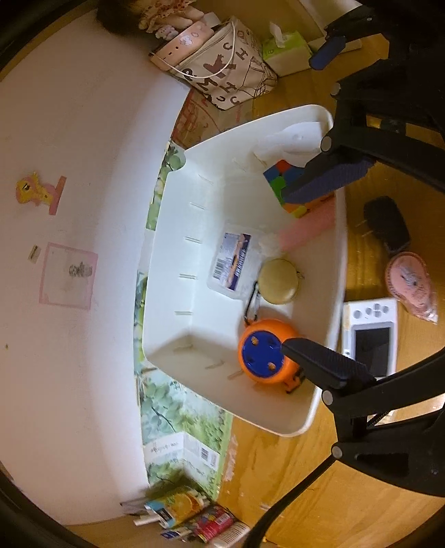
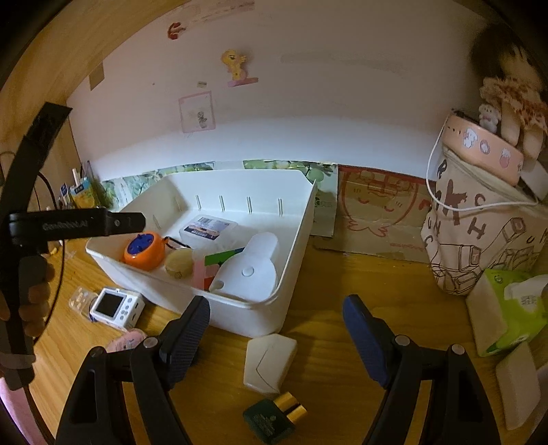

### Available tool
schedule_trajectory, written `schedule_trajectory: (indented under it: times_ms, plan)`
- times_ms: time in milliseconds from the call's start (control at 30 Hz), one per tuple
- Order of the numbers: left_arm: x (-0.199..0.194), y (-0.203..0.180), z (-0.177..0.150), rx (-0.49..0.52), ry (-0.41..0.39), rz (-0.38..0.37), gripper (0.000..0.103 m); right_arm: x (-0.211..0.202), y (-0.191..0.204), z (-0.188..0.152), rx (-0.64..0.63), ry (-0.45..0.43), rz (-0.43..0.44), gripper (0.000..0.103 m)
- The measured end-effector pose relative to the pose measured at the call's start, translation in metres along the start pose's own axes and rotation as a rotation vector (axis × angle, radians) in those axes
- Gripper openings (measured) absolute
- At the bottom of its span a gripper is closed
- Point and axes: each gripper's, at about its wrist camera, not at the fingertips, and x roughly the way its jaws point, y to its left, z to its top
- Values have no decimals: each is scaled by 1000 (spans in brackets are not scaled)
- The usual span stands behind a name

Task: Organize rigid objects
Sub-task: 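Move left tool to the pink tape dispenser while right tool approaches the green bottle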

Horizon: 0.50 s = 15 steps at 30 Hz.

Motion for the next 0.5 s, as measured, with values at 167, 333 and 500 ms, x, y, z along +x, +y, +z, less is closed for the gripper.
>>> schedule_trajectory:
  times_ms: [167,333,500]
  plan:
    - [-14,7,-12,-40,17,-2,84,-12,8,-6,-36,4,-16,82]
    - [-20,12,-29,-75,46,20,85,-18,12,-12,-47,44,-11,82]
    - [-15,19,-47,-123,111,34,85,-21,9,-19,-26,97,10,82]
